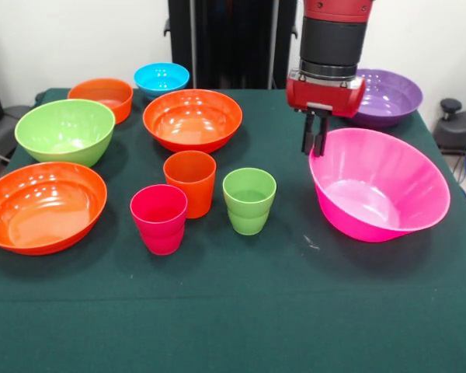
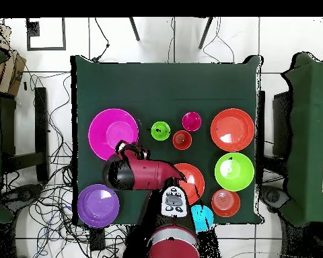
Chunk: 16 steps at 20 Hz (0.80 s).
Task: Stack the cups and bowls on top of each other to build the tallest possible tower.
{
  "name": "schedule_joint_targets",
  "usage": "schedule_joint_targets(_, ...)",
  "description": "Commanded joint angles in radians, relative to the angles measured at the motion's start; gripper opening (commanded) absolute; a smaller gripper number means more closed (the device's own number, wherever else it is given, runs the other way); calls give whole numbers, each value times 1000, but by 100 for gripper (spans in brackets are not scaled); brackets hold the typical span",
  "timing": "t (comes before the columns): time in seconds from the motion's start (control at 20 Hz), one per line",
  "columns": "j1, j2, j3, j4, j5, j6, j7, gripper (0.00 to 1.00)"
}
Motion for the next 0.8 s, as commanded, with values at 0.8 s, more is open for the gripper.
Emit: schedule_joint_targets(0.8, -47, -97, 172, 61, 41, 94, 133, 0)
